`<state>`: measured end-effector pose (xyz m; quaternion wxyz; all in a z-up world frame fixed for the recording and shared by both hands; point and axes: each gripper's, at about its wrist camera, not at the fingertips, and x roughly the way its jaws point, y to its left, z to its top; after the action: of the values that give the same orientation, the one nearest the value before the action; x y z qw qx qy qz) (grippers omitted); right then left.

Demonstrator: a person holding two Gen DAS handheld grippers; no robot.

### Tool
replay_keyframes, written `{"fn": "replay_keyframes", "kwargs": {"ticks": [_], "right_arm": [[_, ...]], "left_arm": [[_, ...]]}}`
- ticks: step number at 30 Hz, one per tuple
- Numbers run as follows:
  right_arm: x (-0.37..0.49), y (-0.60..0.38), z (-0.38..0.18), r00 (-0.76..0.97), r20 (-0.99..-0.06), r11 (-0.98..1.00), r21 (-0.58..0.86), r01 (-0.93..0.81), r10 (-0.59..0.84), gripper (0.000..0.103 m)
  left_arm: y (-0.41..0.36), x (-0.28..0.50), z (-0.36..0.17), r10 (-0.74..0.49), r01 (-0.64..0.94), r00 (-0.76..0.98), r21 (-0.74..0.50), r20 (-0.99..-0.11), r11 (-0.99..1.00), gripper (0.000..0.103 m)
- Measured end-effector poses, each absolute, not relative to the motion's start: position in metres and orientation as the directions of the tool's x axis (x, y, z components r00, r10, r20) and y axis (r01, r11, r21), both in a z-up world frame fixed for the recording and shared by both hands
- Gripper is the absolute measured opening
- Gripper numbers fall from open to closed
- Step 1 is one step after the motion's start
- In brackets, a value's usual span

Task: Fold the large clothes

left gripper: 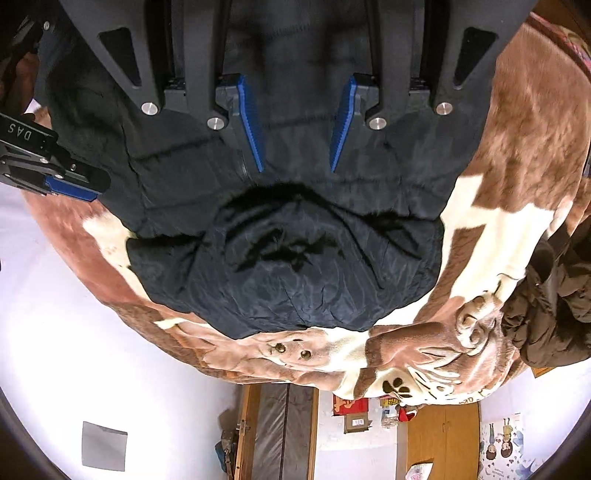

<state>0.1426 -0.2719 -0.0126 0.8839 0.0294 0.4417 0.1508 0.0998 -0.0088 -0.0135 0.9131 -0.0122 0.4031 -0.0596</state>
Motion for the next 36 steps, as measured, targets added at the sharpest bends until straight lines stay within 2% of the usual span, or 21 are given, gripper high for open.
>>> {"fn": "replay_keyframes", "kwargs": {"ticks": [6,9,11,25,28,36], "right_arm": [[0.096,-0.287,-0.012,0.559,-0.776,0.955,0.197,-0.222,0.290,0.040],[0.080,-0.297,-0.012,0.564,-0.777,0.958,0.193,-0.211,0.281,0.042],[0.073,-0.303,-0.013,0.567,-0.777,0.961,0.191,-0.201,0.273,0.054],[0.059,-0.352,-0.024,0.585,-0.786,0.979,0.192,-0.076,0.199,0.054],[0.061,-0.368,-0.026,0.591,-0.788,0.981,0.189,-0.034,0.172,0.055],[0.072,-0.407,-0.049,0.538,-0.832,0.974,0.210,0.082,0.134,0.056]], "left_arm": [[-0.005,0.059,-0.014,-0.109,0.092,0.665,-0.063,-0.739,0.994,0.039],[-0.001,0.044,-0.016,-0.102,0.091,0.661,-0.056,-0.743,0.994,0.044],[0.001,0.036,-0.017,-0.096,0.089,0.659,-0.049,-0.746,0.995,0.045],[0.039,0.017,-0.027,-0.015,0.004,0.656,-0.016,-0.754,1.000,0.056],[0.061,0.019,-0.031,0.015,-0.041,0.659,-0.017,-0.752,0.999,0.061],[0.120,0.030,-0.061,0.090,-0.157,0.603,-0.008,-0.793,0.988,0.066]]}}
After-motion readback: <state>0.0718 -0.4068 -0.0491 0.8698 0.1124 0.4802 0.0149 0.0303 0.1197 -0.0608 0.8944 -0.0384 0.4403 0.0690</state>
